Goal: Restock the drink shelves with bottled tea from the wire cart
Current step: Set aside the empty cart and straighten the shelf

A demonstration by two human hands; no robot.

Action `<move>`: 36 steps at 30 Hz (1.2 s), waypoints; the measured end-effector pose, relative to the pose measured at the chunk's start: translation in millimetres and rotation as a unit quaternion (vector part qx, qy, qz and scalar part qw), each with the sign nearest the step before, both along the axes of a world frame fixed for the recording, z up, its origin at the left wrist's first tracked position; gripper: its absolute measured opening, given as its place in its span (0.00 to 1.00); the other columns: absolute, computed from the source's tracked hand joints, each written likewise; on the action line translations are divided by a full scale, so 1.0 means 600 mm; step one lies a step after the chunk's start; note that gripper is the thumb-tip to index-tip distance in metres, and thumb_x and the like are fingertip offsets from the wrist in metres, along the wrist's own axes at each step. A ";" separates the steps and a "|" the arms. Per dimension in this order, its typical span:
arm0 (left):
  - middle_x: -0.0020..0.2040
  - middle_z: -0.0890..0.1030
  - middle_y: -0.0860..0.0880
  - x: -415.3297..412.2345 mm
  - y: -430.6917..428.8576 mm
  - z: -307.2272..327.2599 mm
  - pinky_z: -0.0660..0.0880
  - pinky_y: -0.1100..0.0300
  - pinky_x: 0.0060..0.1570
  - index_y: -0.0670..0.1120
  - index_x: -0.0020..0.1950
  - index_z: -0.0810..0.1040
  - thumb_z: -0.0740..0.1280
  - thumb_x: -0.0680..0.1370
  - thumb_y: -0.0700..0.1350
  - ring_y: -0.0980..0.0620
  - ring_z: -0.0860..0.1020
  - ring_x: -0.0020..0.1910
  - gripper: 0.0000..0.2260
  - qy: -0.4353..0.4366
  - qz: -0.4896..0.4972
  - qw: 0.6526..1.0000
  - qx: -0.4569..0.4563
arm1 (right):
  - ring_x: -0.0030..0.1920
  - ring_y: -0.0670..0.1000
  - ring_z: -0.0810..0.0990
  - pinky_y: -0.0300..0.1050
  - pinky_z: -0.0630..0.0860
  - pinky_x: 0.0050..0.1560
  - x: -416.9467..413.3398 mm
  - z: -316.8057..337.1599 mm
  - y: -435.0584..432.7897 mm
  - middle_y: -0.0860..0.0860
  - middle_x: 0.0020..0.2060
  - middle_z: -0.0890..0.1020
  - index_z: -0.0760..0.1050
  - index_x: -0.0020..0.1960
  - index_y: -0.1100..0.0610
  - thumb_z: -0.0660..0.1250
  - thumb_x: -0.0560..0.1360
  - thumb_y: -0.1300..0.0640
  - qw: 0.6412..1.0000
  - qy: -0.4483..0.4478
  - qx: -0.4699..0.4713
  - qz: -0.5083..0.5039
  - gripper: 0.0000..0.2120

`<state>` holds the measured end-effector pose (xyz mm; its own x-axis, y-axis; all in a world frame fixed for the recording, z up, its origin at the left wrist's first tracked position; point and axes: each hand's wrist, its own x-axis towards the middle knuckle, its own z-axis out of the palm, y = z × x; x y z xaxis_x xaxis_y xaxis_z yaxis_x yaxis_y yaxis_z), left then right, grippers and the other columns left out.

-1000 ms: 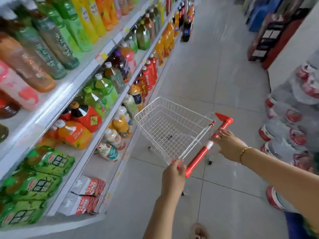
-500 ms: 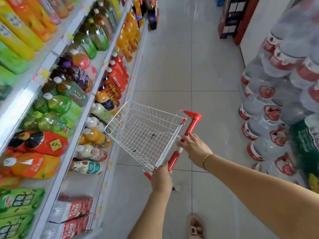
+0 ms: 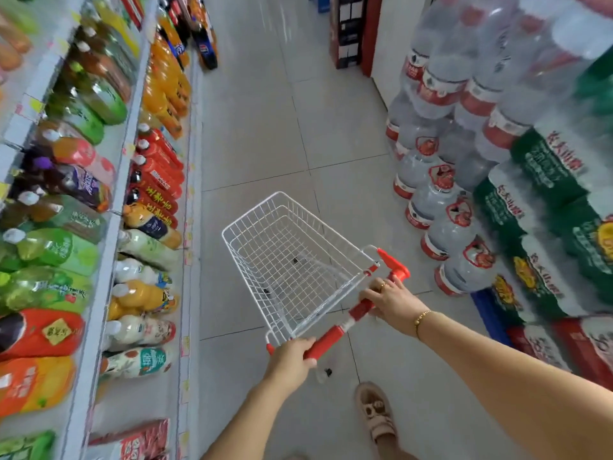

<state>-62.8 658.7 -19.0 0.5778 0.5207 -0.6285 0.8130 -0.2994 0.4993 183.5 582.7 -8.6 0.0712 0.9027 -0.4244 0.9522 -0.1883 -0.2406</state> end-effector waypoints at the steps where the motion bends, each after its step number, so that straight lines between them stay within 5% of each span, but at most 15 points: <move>1: 0.62 0.78 0.54 -0.008 0.003 -0.003 0.68 0.63 0.62 0.54 0.68 0.72 0.67 0.76 0.41 0.54 0.75 0.61 0.21 0.001 -0.025 1.000 0.006 | 0.61 0.54 0.71 0.49 0.57 0.68 -0.009 -0.003 -0.023 0.51 0.60 0.72 0.68 0.65 0.49 0.60 0.78 0.52 1.000 -0.003 0.005 -0.022 0.16; 7: 0.61 0.78 0.55 -0.064 -0.008 -0.012 0.68 0.62 0.61 0.54 0.65 0.76 0.68 0.75 0.39 0.52 0.75 0.61 0.20 0.004 -0.192 0.981 0.029 | 0.57 0.58 0.73 0.49 0.65 0.62 -0.147 -0.029 -0.170 0.54 0.56 0.75 0.72 0.62 0.53 0.61 0.78 0.55 0.981 -0.022 0.031 -0.188 0.13; 13: 0.61 0.79 0.50 -0.079 -0.088 0.023 0.67 0.64 0.57 0.51 0.64 0.77 0.64 0.75 0.36 0.50 0.76 0.61 0.20 0.012 -0.331 0.940 0.085 | 0.61 0.55 0.72 0.48 0.67 0.61 -0.268 -0.010 -0.314 0.53 0.58 0.74 0.72 0.63 0.51 0.59 0.79 0.53 0.951 -0.030 -0.038 -0.306 0.14; 20: 0.55 0.81 0.44 -0.073 -0.251 0.030 0.72 0.61 0.51 0.49 0.61 0.78 0.59 0.80 0.42 0.47 0.79 0.55 0.13 0.045 -0.341 0.938 0.050 | 0.65 0.52 0.70 0.46 0.69 0.62 -0.389 -0.005 -0.539 0.48 0.67 0.71 0.62 0.72 0.47 0.57 0.75 0.67 0.876 0.028 -0.056 -0.478 0.28; 25: 0.54 0.82 0.43 -0.070 -0.387 0.030 0.71 0.58 0.50 0.43 0.57 0.80 0.62 0.79 0.41 0.44 0.78 0.57 0.11 0.029 -0.386 0.916 0.100 | 0.64 0.53 0.72 0.48 0.70 0.60 -0.453 0.008 -0.678 0.49 0.66 0.72 0.62 0.72 0.49 0.56 0.74 0.70 0.832 0.037 -0.059 -0.550 0.29; 29: 0.67 0.73 0.41 -0.063 -0.488 0.018 0.67 0.56 0.65 0.42 0.66 0.74 0.66 0.76 0.37 0.44 0.71 0.66 0.18 -0.036 -0.300 0.948 0.102 | 0.62 0.56 0.74 0.50 0.71 0.59 -0.483 0.010 -0.747 0.54 0.62 0.76 0.65 0.69 0.55 0.56 0.75 0.68 0.822 0.037 -0.060 -0.565 0.24; 32: 0.76 0.51 0.34 -0.066 -0.572 0.004 0.54 0.52 0.72 0.34 0.76 0.50 0.68 0.76 0.41 0.41 0.52 0.76 0.36 -0.033 -0.133 0.988 0.064 | 0.57 0.58 0.77 0.51 0.72 0.51 -0.494 0.003 -0.774 0.55 0.56 0.79 0.67 0.67 0.56 0.58 0.75 0.68 0.820 0.043 -0.063 -0.568 0.22; 34: 0.72 0.61 0.30 -0.067 -0.631 -0.008 0.62 0.50 0.69 0.29 0.72 0.55 0.67 0.77 0.46 0.38 0.63 0.72 0.33 0.031 0.007 0.999 -0.010 | 0.55 0.59 0.78 0.51 0.72 0.48 -0.504 -0.011 -0.785 0.57 0.53 0.80 0.70 0.64 0.57 0.58 0.74 0.67 0.801 0.060 -0.037 -0.594 0.19; 36: 0.53 0.78 0.33 -0.063 -0.680 -0.016 0.80 0.51 0.48 0.33 0.53 0.73 0.66 0.78 0.43 0.45 0.83 0.47 0.13 0.012 0.073 0.993 -0.089 | 0.54 0.59 0.78 0.51 0.71 0.48 -0.513 -0.021 -0.791 0.59 0.52 0.79 0.71 0.61 0.58 0.58 0.74 0.67 0.786 0.083 -0.006 -0.613 0.16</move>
<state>-100.7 250.7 -28.4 0.4882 0.4776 -0.7304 0.8532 -0.0853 0.5145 -124.4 108.4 -21.5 0.8271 0.1944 -0.5273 0.0087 -0.9426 -0.3339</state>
